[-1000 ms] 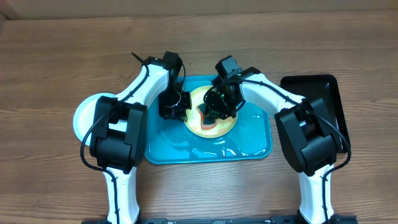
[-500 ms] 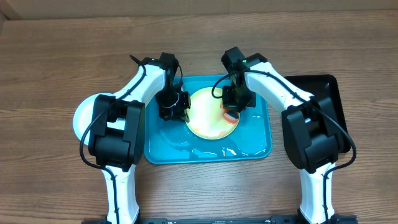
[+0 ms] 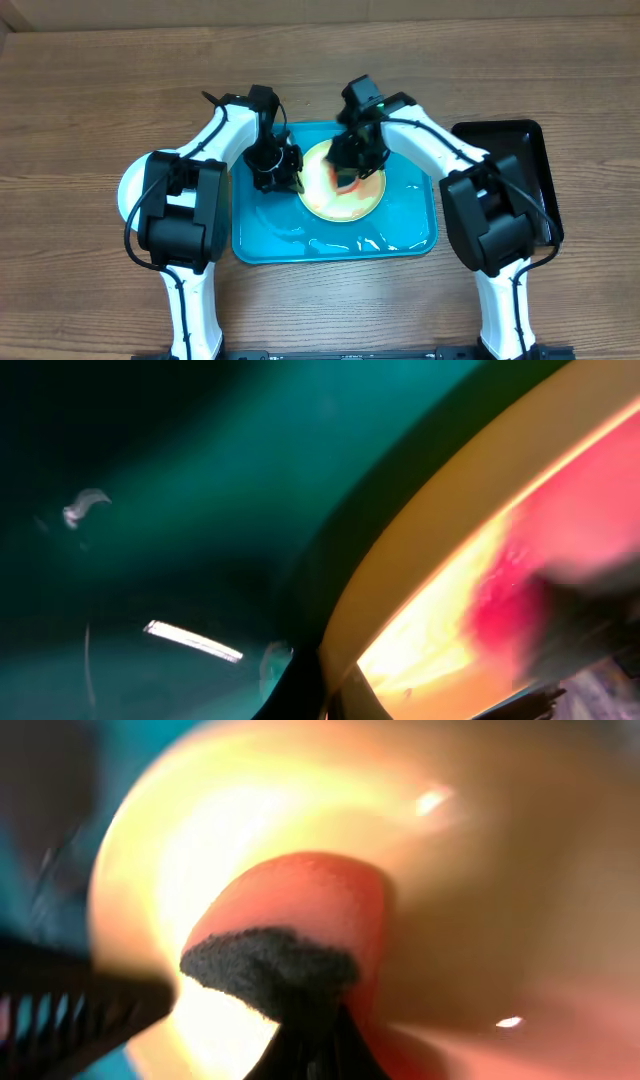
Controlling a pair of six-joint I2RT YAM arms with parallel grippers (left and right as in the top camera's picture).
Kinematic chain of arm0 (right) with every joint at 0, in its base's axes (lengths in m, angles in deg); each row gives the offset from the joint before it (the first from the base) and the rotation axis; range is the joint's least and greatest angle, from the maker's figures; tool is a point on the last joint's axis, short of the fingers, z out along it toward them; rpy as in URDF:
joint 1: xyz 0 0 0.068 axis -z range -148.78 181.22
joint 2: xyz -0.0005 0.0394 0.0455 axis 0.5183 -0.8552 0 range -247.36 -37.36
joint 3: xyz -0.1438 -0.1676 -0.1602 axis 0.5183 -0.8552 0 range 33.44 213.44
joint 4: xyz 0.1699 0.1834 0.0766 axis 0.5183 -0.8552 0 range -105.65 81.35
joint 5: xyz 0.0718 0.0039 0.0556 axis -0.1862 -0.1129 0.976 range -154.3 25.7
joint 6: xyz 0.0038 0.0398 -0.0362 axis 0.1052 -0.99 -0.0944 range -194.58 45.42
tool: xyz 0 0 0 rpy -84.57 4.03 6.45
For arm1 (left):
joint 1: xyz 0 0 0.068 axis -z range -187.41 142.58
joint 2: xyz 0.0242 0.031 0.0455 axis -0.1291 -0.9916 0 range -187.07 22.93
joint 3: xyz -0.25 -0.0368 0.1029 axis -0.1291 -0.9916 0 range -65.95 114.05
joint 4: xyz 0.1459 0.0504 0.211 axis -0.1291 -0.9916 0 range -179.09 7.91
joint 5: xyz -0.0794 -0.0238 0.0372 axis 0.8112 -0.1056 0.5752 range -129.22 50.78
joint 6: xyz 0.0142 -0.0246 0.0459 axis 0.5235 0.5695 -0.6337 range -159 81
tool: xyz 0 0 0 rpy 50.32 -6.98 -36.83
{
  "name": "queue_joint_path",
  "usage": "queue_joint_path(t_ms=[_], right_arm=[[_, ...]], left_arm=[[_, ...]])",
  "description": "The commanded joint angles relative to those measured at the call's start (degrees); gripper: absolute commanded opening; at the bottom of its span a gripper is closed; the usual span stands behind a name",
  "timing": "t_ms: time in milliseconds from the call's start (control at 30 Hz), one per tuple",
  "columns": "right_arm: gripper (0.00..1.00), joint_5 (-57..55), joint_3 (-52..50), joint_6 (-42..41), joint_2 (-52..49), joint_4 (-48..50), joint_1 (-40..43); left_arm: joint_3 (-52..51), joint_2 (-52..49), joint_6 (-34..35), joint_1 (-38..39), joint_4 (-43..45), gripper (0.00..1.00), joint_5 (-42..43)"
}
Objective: Clean dirty plates on tray and stack at the side
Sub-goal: 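Scrub the yellow plate with the sponge while the left gripper holds it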
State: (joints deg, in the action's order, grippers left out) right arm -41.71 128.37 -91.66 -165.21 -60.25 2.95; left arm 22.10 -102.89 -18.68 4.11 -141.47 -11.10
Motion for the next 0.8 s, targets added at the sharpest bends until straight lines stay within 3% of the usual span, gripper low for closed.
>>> queue_joint_path(t_ms=[0,200,367,467,667,767], right_arm=[[0.04,7.04,0.07,3.17,-2.36,-3.13,-3.96],[0.04,-0.17,0.92,5.16,-2.36,-10.75,-2.12],[0.04,-20.41,3.96,4.92,-2.34,-16.26,0.98],[0.04,-30.75,4.57,4.94,-2.34,-14.60,2.29],[0.04,-32.35,4.46,5.18,-2.36,-5.68,2.19],[0.04,-23.37,4.46,5.20,-2.40,-0.37,1.20]], left_arm=[[-1.20,-3.72,-1.18,-1.55,2.47,0.04,-2.43],[-1.20,-3.72,-2.38,-2.51,2.47,0.04,-2.62],[-1.20,-3.72,-2.71,-2.93,2.36,0.04,-3.13],[-1.20,-3.72,-3.10,-2.93,2.23,0.04,-3.21],[-1.20,-3.72,-3.26,-2.93,2.21,0.04,-3.21],[-1.20,-3.72,-3.63,-2.89,2.01,0.04,-3.19]])
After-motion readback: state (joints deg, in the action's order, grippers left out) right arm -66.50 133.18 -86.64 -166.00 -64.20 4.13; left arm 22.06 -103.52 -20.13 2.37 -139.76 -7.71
